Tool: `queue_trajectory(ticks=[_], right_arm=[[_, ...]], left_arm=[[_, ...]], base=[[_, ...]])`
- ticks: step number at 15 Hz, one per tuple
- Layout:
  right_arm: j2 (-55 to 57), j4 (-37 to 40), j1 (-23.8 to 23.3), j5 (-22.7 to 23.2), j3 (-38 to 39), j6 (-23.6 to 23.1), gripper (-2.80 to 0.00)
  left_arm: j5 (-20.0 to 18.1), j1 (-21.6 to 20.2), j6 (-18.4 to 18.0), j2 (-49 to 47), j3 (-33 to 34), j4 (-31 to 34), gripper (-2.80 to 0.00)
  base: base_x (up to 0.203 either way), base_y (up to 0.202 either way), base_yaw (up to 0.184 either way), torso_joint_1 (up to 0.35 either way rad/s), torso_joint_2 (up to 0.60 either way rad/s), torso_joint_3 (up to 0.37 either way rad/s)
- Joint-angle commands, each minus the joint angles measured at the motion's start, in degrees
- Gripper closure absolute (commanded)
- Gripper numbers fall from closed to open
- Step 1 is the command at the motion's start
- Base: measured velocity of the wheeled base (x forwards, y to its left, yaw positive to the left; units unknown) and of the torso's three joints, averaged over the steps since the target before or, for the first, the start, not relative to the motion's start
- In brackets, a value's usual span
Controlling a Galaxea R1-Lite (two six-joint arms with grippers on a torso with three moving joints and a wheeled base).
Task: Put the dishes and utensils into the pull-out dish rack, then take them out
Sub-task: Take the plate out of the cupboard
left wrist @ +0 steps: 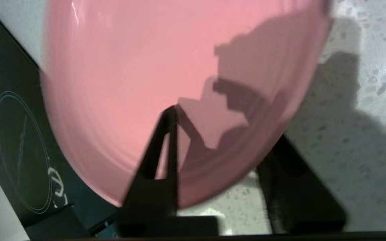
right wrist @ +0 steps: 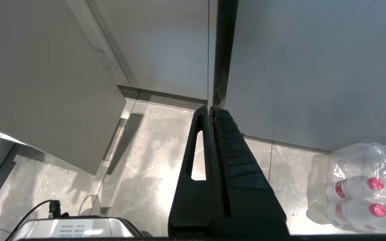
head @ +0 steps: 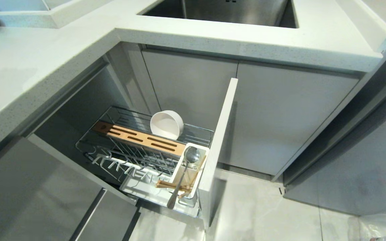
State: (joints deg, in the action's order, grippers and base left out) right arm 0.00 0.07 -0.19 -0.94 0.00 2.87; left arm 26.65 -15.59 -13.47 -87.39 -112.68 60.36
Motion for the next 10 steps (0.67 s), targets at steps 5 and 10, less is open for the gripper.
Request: queue_trajectory(ticks=[5, 10], right_arm=[[0.0, 0.01, 0.02, -0.03, 0.09, 0.03, 0.0], [0.0, 0.01, 0.02, -0.03, 0.09, 0.03, 0.0]], left_arm=[[0.75, 1.53, 1.62, 1.01, -0.12, -0.17, -2.8], [-0.52, 10.82, 10.12, 7.35, -0.11, -0.39, -2.8]], base=[[0.0, 0.0, 0.0, 0.0, 0.0, 0.0], [0.0, 0.0, 0.0, 0.0, 0.0, 0.0]])
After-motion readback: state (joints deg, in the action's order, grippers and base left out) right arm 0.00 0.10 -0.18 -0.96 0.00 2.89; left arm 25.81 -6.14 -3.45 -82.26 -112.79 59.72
